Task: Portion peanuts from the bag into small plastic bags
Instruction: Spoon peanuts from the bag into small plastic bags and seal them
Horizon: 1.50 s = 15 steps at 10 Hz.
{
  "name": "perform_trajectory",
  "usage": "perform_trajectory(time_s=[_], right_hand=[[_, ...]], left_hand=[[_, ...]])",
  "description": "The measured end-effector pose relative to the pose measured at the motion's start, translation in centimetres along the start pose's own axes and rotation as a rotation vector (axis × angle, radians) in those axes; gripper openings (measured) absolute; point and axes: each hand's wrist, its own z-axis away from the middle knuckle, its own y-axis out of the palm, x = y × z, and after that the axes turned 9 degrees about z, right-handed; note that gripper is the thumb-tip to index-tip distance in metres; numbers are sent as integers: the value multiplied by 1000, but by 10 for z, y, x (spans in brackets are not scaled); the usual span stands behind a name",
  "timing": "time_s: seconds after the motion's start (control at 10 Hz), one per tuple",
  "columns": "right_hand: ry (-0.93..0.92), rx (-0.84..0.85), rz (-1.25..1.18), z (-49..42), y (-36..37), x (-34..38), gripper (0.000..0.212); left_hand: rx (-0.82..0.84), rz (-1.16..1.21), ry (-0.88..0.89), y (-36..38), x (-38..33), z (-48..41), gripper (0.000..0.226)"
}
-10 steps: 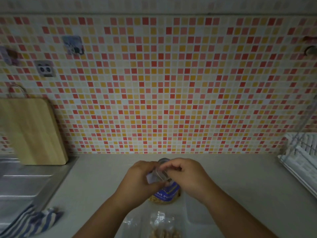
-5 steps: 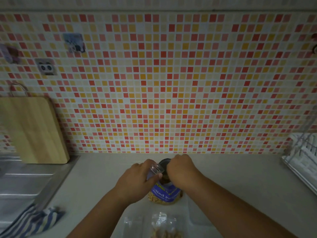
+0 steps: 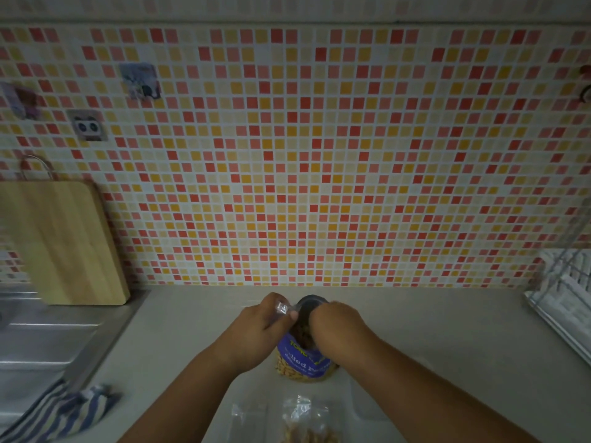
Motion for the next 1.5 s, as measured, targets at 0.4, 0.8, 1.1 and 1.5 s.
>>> perform_trajectory(time_s=[0.4, 0.8, 1.1, 1.5], right_hand=[[182, -122, -413, -19, 26, -5, 72], [62, -229, -547, -5, 24, -68, 30], [31, -257, -647, 13, 0, -92, 25], [-87, -437, -569, 24, -23, -88, 23]], left_hand=[[15, 62, -10, -4, -2, 1, 24], [-132, 67, 24, -14, -6, -1, 24], [-122, -402, 134, -16, -13, -10, 47], [-88, -554, 202, 7, -26, -23, 53]])
